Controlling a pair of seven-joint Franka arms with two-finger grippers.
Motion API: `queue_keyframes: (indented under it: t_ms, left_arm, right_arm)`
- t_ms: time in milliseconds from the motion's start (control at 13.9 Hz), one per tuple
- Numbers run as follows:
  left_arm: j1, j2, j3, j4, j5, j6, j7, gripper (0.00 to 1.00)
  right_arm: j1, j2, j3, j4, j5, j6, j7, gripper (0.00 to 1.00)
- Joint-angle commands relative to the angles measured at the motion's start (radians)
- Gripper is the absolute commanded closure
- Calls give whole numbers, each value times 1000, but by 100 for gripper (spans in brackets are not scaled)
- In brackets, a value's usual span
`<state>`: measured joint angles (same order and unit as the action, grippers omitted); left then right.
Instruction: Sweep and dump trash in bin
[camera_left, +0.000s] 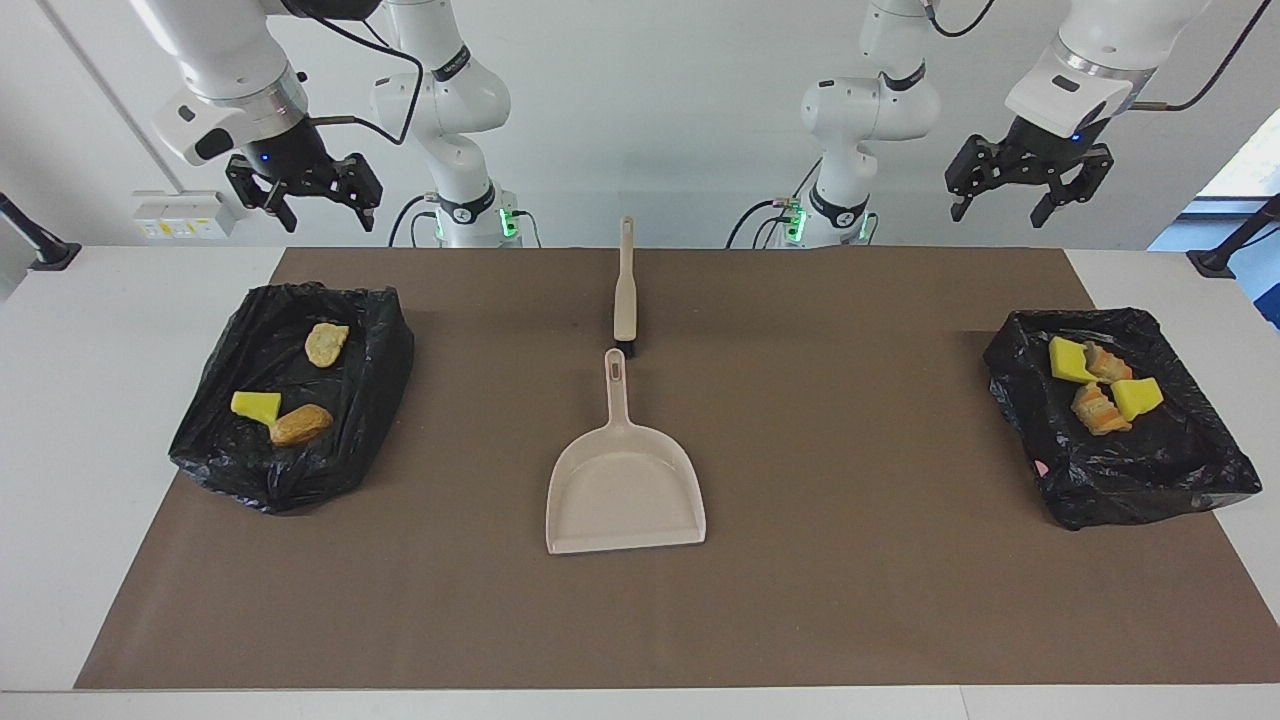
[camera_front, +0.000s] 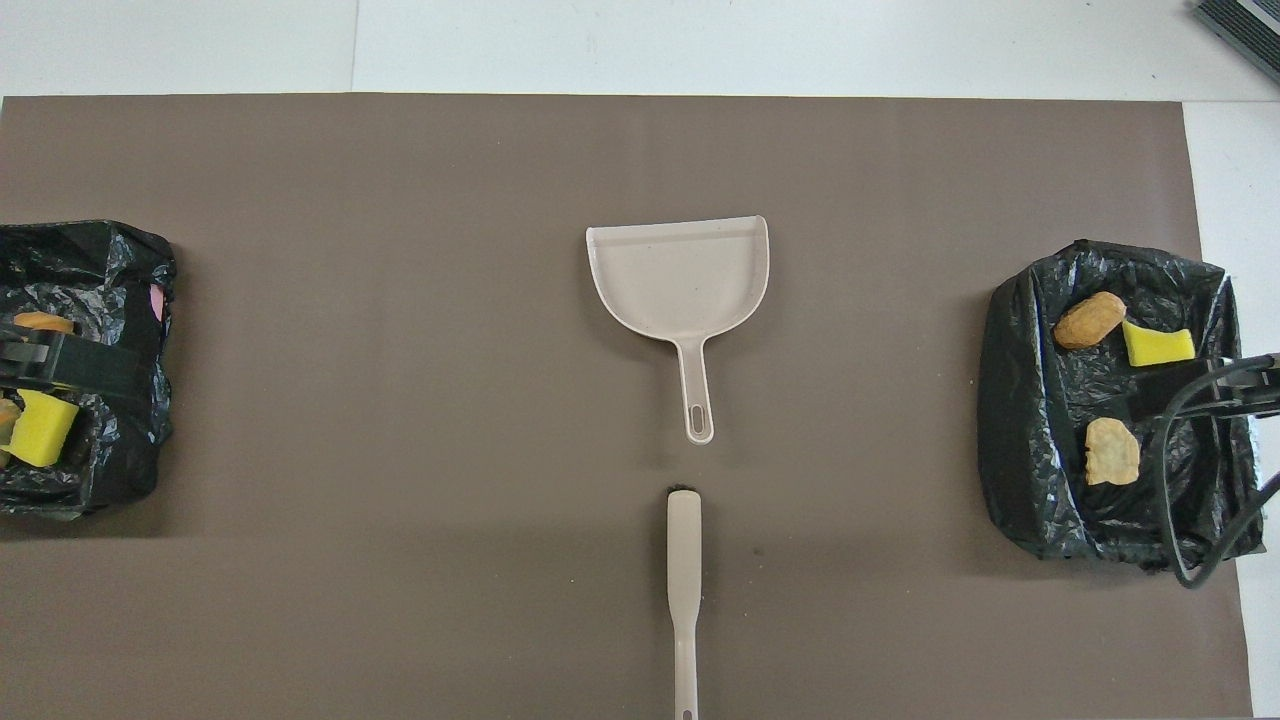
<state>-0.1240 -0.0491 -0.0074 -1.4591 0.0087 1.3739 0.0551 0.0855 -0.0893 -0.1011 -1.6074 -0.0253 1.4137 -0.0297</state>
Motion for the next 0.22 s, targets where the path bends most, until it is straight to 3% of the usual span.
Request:
queue_keyframes:
  t_ms: [0,144]
  left_arm:
    - [6,-29,4,-38,-10,24,12,0]
    - [7,-29,3,-38,-10,22,12,0]
  right_arm:
    - [-10,-7,3,-3,16,10,-21,0]
    - [-10,-7,4,-3,16,10,-21,0]
